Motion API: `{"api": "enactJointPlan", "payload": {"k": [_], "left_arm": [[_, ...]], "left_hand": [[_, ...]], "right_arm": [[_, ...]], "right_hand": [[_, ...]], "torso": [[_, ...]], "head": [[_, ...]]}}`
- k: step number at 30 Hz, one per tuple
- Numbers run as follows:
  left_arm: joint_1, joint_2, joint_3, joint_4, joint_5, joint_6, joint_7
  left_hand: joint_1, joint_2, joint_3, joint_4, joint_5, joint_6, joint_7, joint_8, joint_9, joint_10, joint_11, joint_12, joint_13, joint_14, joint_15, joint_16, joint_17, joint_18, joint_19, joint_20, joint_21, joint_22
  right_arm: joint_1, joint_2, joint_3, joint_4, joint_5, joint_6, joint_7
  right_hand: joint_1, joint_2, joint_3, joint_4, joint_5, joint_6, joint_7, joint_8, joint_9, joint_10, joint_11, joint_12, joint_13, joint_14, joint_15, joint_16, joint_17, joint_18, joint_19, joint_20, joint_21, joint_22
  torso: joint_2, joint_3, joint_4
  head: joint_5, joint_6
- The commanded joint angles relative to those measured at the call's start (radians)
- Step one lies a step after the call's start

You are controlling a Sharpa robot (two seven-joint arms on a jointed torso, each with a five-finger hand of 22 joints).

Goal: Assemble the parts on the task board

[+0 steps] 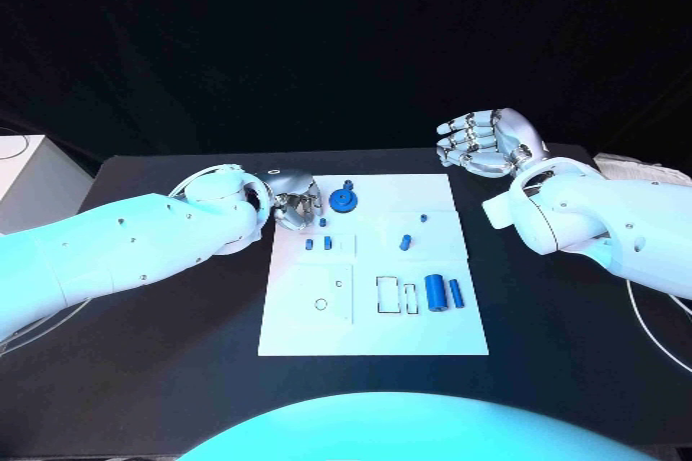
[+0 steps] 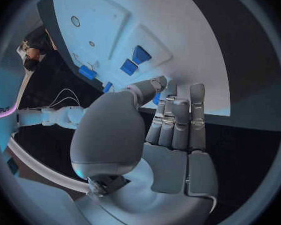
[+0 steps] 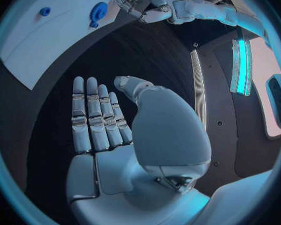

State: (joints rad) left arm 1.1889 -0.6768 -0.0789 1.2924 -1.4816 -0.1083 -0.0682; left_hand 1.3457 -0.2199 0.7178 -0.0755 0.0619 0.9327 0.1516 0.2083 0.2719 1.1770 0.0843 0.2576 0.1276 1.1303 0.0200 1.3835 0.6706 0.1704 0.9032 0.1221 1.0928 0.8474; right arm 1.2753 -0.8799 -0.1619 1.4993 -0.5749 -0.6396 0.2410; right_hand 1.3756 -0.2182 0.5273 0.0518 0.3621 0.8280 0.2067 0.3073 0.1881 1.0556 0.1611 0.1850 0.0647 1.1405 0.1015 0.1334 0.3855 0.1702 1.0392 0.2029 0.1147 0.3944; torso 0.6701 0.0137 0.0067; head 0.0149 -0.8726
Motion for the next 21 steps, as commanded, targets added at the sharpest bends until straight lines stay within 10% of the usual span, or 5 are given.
{"api": "enactJointPlan", "payload": {"k": [1,4,11,21], "left_arm": [[0.001,-0.017,0.011,0.005,0.093,-0.050,0.023],[0.001,-0.042,0.026,0.009,0.255,-0.072,0.046],[0.003,-0.114,0.045,0.049,0.706,-0.140,0.159],[0.001,-0.180,0.051,0.110,1.086,-0.059,0.368]], "left_hand": [[-0.002,-0.010,0.005,0.004,0.003,-0.001,0.009,-0.004,-0.002,-0.015,0.004,-0.005,0.002,-0.029,0.004,-0.017,-0.044,0.014,-0.007,0.002,-0.007,-0.004],[-0.003,-0.017,0.015,0.010,0.002,0.007,0.018,-0.003,-0.004,-0.066,0.023,-0.018,-0.003,-0.145,0.019,-0.103,-0.196,0.013,-0.037,0.013,-0.040,-0.020],[0.005,-0.001,0.008,0.013,0.002,0.004,0.037,-0.007,-0.011,-0.110,0.041,-0.001,-0.007,-0.177,0.033,-0.190,-0.248,0.014,-0.065,0.026,-0.081,-0.044],[-0.006,0.020,-0.045,0.029,0.002,-0.001,0.046,-0.006,-0.015,-0.148,0.051,0.036,-0.010,-0.211,0.046,-0.254,-0.289,0.014,-0.093,0.041,-0.141,-0.081]], "right_arm": [[-0.001,-0.002,0.000,-0.013,-0.124,0.128,-0.060],[-0.001,-0.004,0.000,-0.024,-0.229,0.214,-0.105],[-0.001,-0.005,0.000,-0.035,-0.578,0.370,-0.209],[-0.019,0.010,-0.003,-0.034,-0.953,0.389,-0.347]], "right_hand": [[0.018,0.009,-0.018,-0.032,-0.025,0.039,0.002,0.005,0.000,0.042,-0.019,0.008,-0.001,0.058,-0.023,0.022,0.003,0.007,0.037,-0.029,0.051,0.036],[0.022,0.025,-0.049,-0.062,-0.044,0.086,-0.014,-0.001,-0.005,0.093,-0.040,0.008,0.001,0.142,-0.053,0.055,0.018,0.005,0.067,-0.062,0.140,0.111],[0.013,0.029,-0.064,-0.099,-0.066,0.162,-0.043,-0.038,-0.022,0.177,-0.075,-0.043,0.003,0.321,-0.102,0.190,0.132,0.010,0.106,-0.118,0.382,0.319],[-0.043,-0.024,-0.020,-0.071,-0.100,0.183,-0.051,-0.073,-0.022,0.168,-0.077,-0.118,0.003,0.342,-0.107,0.432,0.313,0.012,0.142,-0.116,0.475,0.398]], "torso": [[0.000,0.0000,-0.0009],[-0.001,0.0006,-0.0005],[-0.001,-0.0011,0.0004],[-0.001,-0.0015,-0.0006]], "head": [[-0.003,0.000],[-0.013,0.000],[-0.037,0.000],[-0.062,0.000]]}}
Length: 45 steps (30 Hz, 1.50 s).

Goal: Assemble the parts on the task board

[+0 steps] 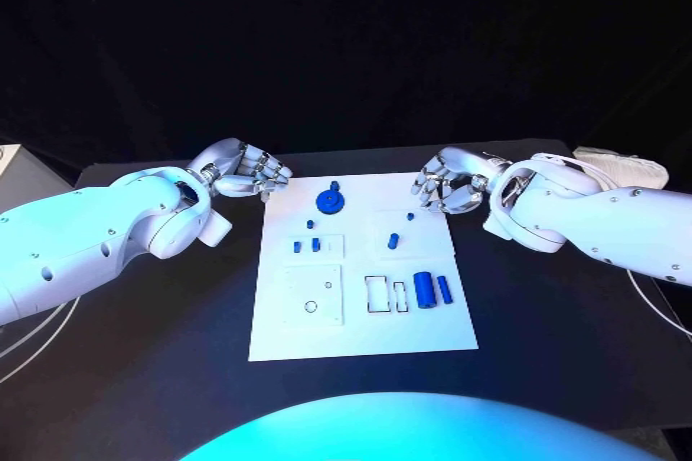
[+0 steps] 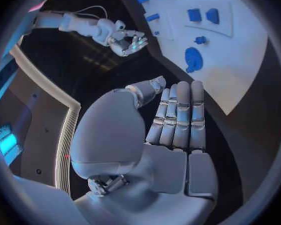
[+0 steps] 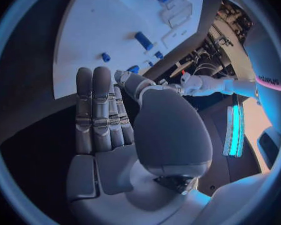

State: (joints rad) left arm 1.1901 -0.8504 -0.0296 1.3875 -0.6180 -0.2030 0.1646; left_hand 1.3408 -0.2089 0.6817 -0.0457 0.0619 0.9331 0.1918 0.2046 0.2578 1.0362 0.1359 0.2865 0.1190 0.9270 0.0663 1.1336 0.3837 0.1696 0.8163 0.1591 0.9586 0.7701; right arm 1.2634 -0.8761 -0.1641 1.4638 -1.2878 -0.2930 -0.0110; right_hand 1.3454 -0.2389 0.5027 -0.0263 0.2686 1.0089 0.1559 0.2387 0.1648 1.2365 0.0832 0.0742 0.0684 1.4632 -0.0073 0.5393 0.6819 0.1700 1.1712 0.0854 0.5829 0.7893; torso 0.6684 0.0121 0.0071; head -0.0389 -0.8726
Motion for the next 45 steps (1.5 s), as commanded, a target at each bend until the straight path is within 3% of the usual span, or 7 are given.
{"api": "enactJointPlan", "payload": {"k": [1,5,13,25,32,45], "left_arm": [[0.000,-0.011,0.001,0.021,0.240,0.044,0.151],[0.000,-0.021,0.002,0.034,0.291,0.067,0.187],[0.000,-0.028,0.002,0.045,0.330,0.081,0.219],[0.000,-0.035,0.002,0.046,0.343,0.088,0.221],[0.000,-0.038,0.002,0.046,0.344,0.092,0.217],[0.000,-0.040,0.002,0.046,0.344,0.097,0.210]], "left_hand": [[-0.002,0.010,-0.013,0.000,0.002,-0.001,0.006,-0.001,-0.001,-0.009,-0.001,0.009,-0.001,-0.008,0.000,-0.005,-0.003,0.014,-0.006,0.004,-0.010,-0.006],[-0.010,0.011,-0.039,0.007,0.001,-0.003,0.006,0.001,-0.001,-0.018,0.000,0.020,-0.002,-0.009,0.003,-0.008,-0.006,0.015,-0.001,0.007,-0.031,-0.022],[-0.015,0.010,-0.061,0.012,0.001,-0.004,0.005,0.004,-0.001,-0.023,0.000,0.028,-0.002,-0.010,0.003,-0.009,-0.008,0.014,0.005,0.009,-0.049,-0.036],[-0.014,0.012,-0.069,0.014,0.001,-0.003,0.004,0.006,0.000,-0.027,0.000,0.032,-0.003,-0.011,0.003,-0.010,-0.009,0.015,0.008,0.009,-0.059,-0.044],[-0.013,0.012,-0.070,0.013,0.001,-0.003,0.004,0.006,0.000,-0.027,0.000,0.033,-0.003,-0.012,0.003,-0.011,-0.010,0.015,0.009,0.009,-0.061,-0.046],[-0.011,0.014,-0.073,0.013,0.001,-0.005,0.005,0.006,-0.001,-0.029,0.001,0.035,-0.003,-0.013,0.003,-0.012,-0.011,0.015,0.012,0.009,-0.065,-0.049]], "right_arm": [[-0.012,0.009,-0.001,0.001,-0.265,0.031,-0.109],[-0.025,0.022,-0.002,-0.003,-0.324,0.005,-0.147],[-0.042,0.052,-0.003,-0.018,-0.376,-0.027,-0.188],[-0.058,0.084,-0.005,-0.028,-0.364,-0.013,-0.184],[-0.067,0.090,-0.006,-0.018,-0.357,-0.005,-0.179],[-0.075,0.103,-0.007,-0.026,-0.360,0.026,-0.192]], "right_hand": [[-0.020,-0.012,0.004,0.014,-0.019,0.002,0.001,-0.007,0.002,-0.032,0.004,-0.013,-0.003,0.021,0.005,0.049,0.031,0.009,0.021,0.003,0.024,0.017],[-0.021,-0.025,-0.004,0.035,-0.051,-0.007,0.004,-0.018,0.004,-0.069,0.010,-0.008,-0.002,0.020,0.010,0.163,0.106,-0.007,0.072,0.009,0.119,0.092],[-0.006,-0.032,-0.011,0.066,-0.053,-0.004,0.005,-0.027,0.012,-0.072,0.012,-0.005,0.000,0.040,0.014,0.459,0.320,-0.043,0.165,0.009,0.335,0.267],[0.004,-0.025,0.006,0.081,-0.052,0.010,0.004,-0.024,0.020,-0.057,0.010,0.001,0.002,0.041,0.014,0.551,0.382,-0.056,0.193,0.010,0.417,0.336],[0.012,-0.022,0.037,0.089,-0.046,0.039,-0.006,-0.008,0.034,-0.015,-0.002,0.013,0.009,0.044,0.004,0.630,0.438,-0.072,0.222,0.007,0.509,0.413],[0.034,0.012,0.099,0.075,-0.046,0.078,-0.023,0.022,0.064,0.033,-0.020,0.018,0.019,0.037,-0.012,0.679,0.458,-0.081,0.233,-0.002,0.572,0.472]], "torso": [[0.001,-0.0002,-0.0010],[0.000,-0.0008,0.0004],[0.002,-0.0006,0.0014],[0.004,0.0003,0.0021],[0.003,0.0018,0.0004],[0.003,0.0012,0.0003]], "head": [[-0.011,0.000],[-0.014,0.003],[-0.014,0.013],[-0.009,0.009],[-0.004,0.004],[-0.005,0.000]]}}
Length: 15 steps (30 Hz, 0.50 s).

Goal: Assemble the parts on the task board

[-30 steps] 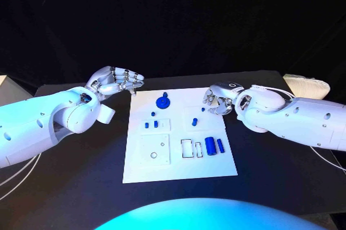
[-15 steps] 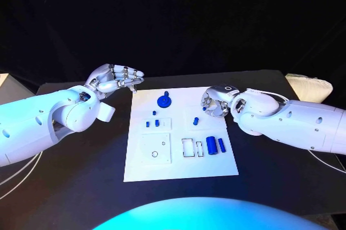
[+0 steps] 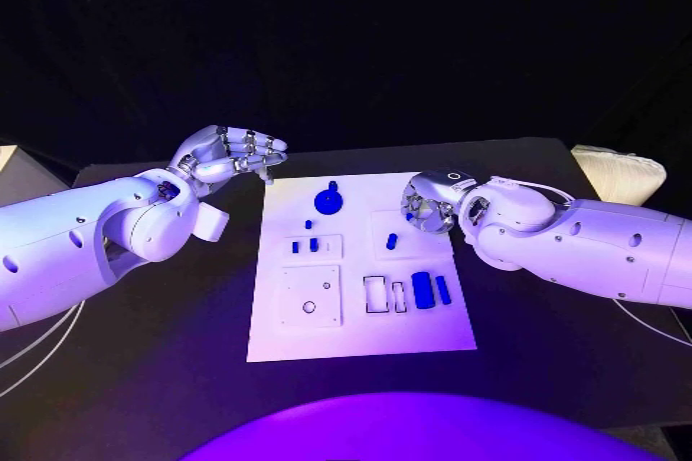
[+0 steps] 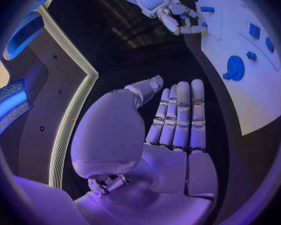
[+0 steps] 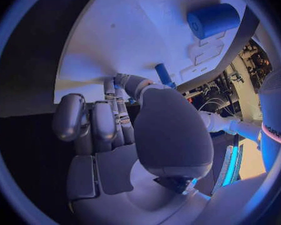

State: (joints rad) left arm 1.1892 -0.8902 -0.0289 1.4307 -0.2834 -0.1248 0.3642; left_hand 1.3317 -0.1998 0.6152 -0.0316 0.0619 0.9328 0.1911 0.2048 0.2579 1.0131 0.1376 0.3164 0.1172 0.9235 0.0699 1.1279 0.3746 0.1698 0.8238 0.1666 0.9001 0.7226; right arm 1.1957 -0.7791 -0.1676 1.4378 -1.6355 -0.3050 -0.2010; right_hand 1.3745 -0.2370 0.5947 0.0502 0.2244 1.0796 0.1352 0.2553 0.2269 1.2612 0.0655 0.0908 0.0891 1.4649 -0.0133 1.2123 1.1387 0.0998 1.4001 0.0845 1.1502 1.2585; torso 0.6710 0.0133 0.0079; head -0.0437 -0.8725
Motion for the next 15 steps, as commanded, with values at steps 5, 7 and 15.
{"api": "enactJointPlan", "payload": {"k": [5,7,15], "left_arm": [[0.000,0.001,0.001,0.002,0.010,0.017,0.007],[0.000,0.001,0.001,0.002,0.010,0.017,0.005],[0.000,0.001,0.001,0.001,0.009,0.017,-0.002]], "left_hand": [[-0.002,0.005,-0.006,-0.001,0.001,-0.004,0.006,0.006,-0.001,-0.006,-0.001,0.005,-0.002,-0.009,0.000,-0.007,-0.002,0.015,0.004,0.001,-0.007,-0.002],[0.000,0.006,-0.007,-0.001,0.001,-0.005,0.006,0.006,-0.001,-0.007,-0.001,0.006,-0.002,-0.010,0.000,-0.007,-0.002,0.015,0.005,0.001,-0.009,-0.003],[0.002,0.006,-0.008,-0.002,0.001,-0.005,0.007,0.006,-0.001,-0.008,-0.001,0.006,-0.002,-0.010,0.000,-0.008,-0.003,0.015,0.006,0.001,-0.010,-0.004]], "right_arm": [[-0.013,0.018,-0.004,-0.010,-0.020,0.036,-0.019],[-0.014,0.023,-0.004,-0.016,-0.027,0.035,-0.029],[-0.022,0.036,-0.005,-0.023,-0.036,0.040,-0.045]], "right_hand": [[0.005,0.023,0.019,-0.004,-0.006,0.010,-0.003,0.009,0.007,0.011,-0.003,-0.001,-0.001,0.034,-0.006,0.011,0.002,-0.011,0.003,-0.002,0.009,0.007],[0.005,0.026,0.022,-0.005,-0.008,0.010,-0.003,0.010,0.009,0.011,-0.003,-0.002,-0.001,0.034,-0.006,0.010,-0.001,-0.011,0.003,-0.002,0.009,0.008],[-0.002,0.019,0.027,-0.009,-0.002,0.002,0.000,0.009,0.013,0.002,0.001,-0.011,-0.003,0.028,-0.004,-0.001,-0.019,-0.008,-0.006,-0.002,-0.005,0.000]], "torso": [[-0.001,-0.0004,-0.0004],[0.000,-0.0005,0.0002],[-0.001,-0.0006,-0.0008]], "head": [[-0.003,0.000],[-0.007,0.000],[-0.006,0.000]]}}
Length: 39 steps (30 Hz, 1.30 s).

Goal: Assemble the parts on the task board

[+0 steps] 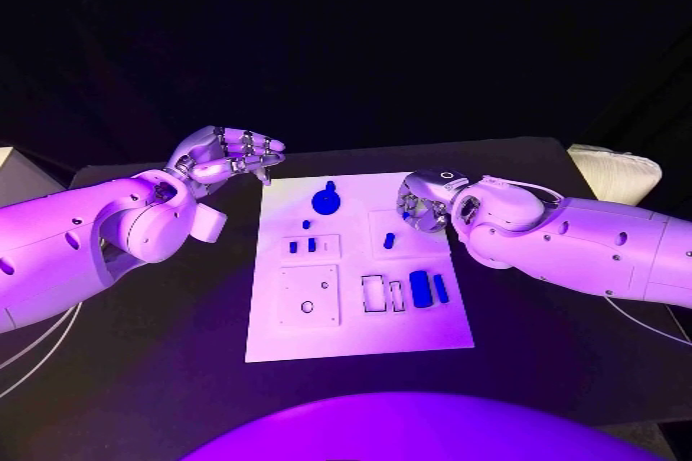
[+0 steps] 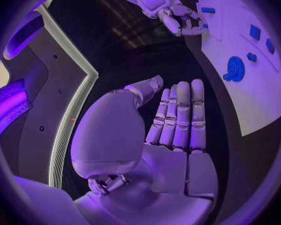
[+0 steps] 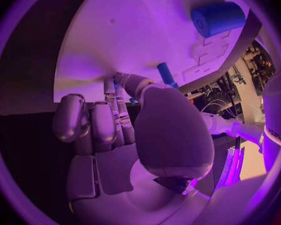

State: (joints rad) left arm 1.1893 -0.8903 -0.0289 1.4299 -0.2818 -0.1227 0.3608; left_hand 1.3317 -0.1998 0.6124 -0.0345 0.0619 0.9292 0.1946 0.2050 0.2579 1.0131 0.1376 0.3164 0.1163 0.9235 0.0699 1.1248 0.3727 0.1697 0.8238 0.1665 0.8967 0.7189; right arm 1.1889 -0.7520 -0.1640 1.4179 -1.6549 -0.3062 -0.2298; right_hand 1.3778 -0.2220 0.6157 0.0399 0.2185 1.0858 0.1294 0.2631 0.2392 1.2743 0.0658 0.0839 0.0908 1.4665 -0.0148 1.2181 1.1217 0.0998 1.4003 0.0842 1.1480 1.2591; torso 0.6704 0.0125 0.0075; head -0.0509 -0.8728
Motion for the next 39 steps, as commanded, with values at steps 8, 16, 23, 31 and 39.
{"api": "enactJointPlan", "payload": {"k": [8,16,23,31,39], "left_arm": [[0.000,0.002,0.001,0.001,0.005,0.016,-0.003],[0.000,0.002,0.001,-0.001,0.004,0.015,-0.004],[0.000,0.003,0.001,-0.004,0.004,0.014,-0.005],[0.000,0.006,0.001,-0.012,0.004,0.011,-0.006],[0.000,0.007,0.001,-0.020,0.004,0.010,-0.008]], "left_hand": [[0.003,0.006,-0.007,0.000,0.001,-0.003,0.003,0.006,-0.001,-0.011,0.000,0.007,-0.002,-0.011,0.000,-0.006,-0.002,0.015,0.008,0.001,-0.009,-0.003],[0.007,0.007,-0.008,-0.002,0.002,-0.004,0.004,0.006,-0.002,-0.014,0.000,0.007,-0.002,-0.011,0.000,-0.007,-0.002,0.015,0.009,0.001,-0.011,-0.005],[0.008,0.007,-0.008,-0.002,0.002,-0.004,0.004,0.006,-0.002,-0.014,0.000,0.008,-0.003,-0.011,0.000,-0.007,-0.003,0.015,0.010,0.001,-0.012,-0.005],[0.012,0.007,-0.012,-0.005,0.003,-0.021,0.009,-0.002,-0.006,-0.025,0.004,0.009,-0.005,-0.011,0.003,-0.009,-0.005,0.014,0.015,0.001,-0.017,-0.010],[0.013,0.006,-0.018,-0.005,0.003,-0.036,0.015,-0.009,-0.010,-0.035,0.008,0.011,-0.008,-0.010,0.005,-0.011,-0.007,0.014,0.019,0.003,-0.022,-0.014]], "right_arm": [[-0.019,0.007,-0.009,0.010,-0.014,0.005,-0.014],[-0.021,-0.007,-0.009,0.027,-0.011,-0.067,-0.020],[-0.021,-0.020,-0.008,0.044,0.001,-0.165,-0.020],[-0.017,-0.046,-0.002,0.079,0.030,-0.207,-0.013],[-0.003,-0.092,0.005,0.139,0.052,-0.224,-0.008]], "right_hand": [[-0.010,0.022,0.021,-0.007,0.018,0.019,-0.004,0.023,0.022,0.018,-0.009,0.001,-0.002,0.031,-0.009,0.023,0.020,-0.016,0.010,-0.004,0.044,0.038],[-0.011,0.041,0.047,-0.022,0.012,0.021,-0.010,0.038,0.041,0.042,-0.016,0.000,0.002,0.033,-0.015,0.036,0.023,-0.022,0.021,-0.011,0.075,0.064],[-0.013,0.041,0.053,-0.026,0.009,0.020,-0.011,0.041,0.046,0.046,-0.017,-0.002,0.003,0.033,-0.016,0.039,0.023,-0.024,0.026,-0.012,0.087,0.074],[-0.015,0.040,0.056,-0.028,0.007,0.020,-0.011,0.043,0.049,0.048,-0.018,-0.003,0.003,0.033,-0.017,0.042,0.025,-0.025,0.028,-0.012,0.091,0.077],[-0.017,0.038,0.059,-0.031,0.003,0.020,-0.012,0.045,0.052,0.050,-0.018,-0.004,0.004,0.034,-0.017,0.045,0.026,-0.025,0.029,-0.013,0.094,0.079]], "torso": [[-0.001,0.0007,-0.0001],[0.000,0.0014,0.0009],[-0.001,0.0007,-0.0005],[-0.001,0.0014,-0.0001],[-0.002,0.0027,-0.0023]], "head": [[0.003,0.000],[0.004,0.000],[0.006,0.000],[0.010,0.000],[0.011,0.000]]}}
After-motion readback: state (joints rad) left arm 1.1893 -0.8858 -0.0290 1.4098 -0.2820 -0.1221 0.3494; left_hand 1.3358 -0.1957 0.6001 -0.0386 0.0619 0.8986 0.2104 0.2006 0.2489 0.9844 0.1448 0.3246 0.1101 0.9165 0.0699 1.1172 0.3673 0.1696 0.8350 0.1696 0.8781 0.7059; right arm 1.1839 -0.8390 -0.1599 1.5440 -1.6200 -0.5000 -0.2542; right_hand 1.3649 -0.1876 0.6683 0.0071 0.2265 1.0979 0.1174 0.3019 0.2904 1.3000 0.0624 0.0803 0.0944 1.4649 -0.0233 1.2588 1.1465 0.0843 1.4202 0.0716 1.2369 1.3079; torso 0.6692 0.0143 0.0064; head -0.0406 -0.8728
